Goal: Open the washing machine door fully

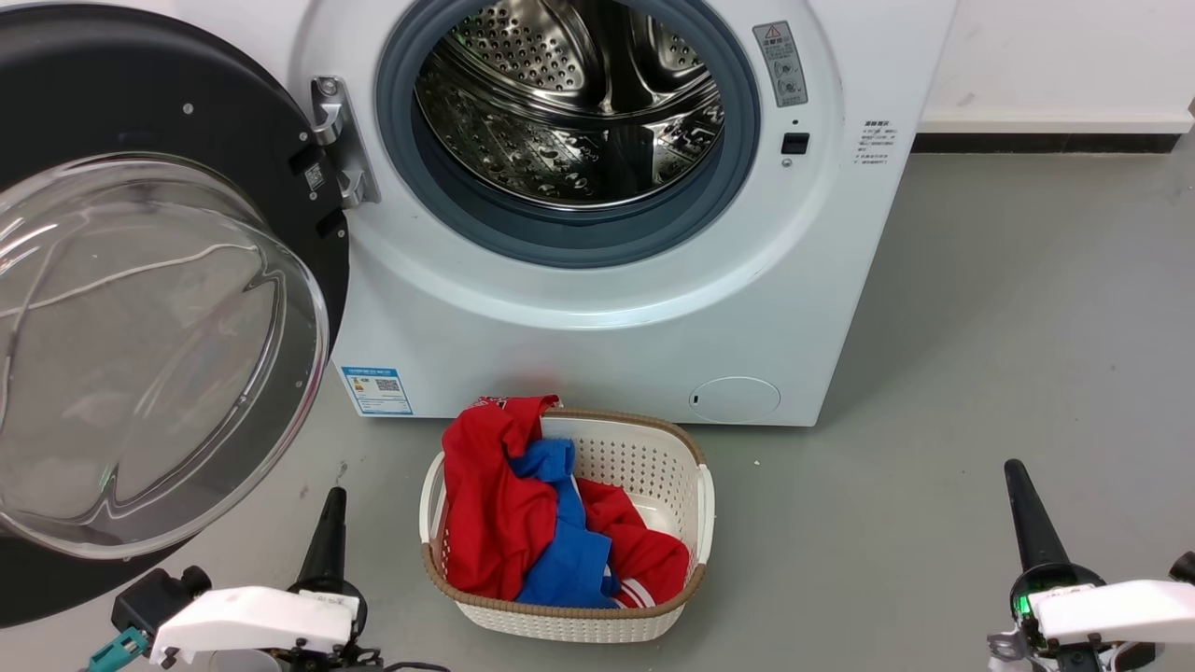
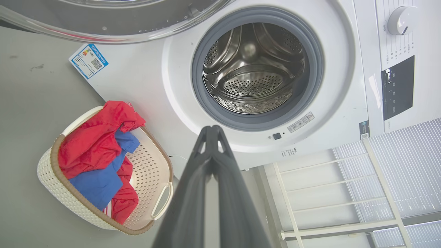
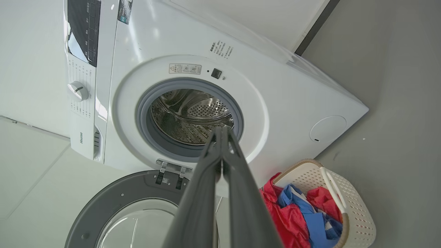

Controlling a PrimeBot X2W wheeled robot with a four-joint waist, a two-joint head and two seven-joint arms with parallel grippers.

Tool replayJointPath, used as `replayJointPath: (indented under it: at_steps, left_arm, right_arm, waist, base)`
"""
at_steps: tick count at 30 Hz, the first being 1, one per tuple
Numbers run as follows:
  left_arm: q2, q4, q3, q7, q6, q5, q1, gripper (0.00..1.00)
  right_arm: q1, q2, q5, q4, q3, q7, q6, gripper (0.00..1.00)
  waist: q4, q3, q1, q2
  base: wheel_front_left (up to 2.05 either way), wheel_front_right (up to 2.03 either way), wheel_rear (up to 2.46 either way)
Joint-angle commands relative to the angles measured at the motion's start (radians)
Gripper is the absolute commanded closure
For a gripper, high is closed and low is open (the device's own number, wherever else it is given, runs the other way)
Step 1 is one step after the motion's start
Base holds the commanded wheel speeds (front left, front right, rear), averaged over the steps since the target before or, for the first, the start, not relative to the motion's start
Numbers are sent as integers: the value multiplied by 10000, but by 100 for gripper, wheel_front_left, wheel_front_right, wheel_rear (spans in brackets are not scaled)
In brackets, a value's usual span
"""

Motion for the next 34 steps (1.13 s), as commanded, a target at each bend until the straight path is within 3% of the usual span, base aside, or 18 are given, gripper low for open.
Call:
replayJointPath:
  at_steps: [1, 34]
  left_arm:
    - [12, -37, 54, 67, -70, -298, -257, 100]
    - [9, 178, 394, 844, -355, -3480, -663, 100]
  right_arm:
    - [-237, -69, 284, -6, 1, 59, 1, 100]
    - [-920, -20, 3222, 559, -79, 864, 1, 100]
  waist:
    - [-4, 2, 0, 0]
    - [-86, 60, 0, 0]
  base:
    - [0, 0, 0]
    - [0, 0, 0]
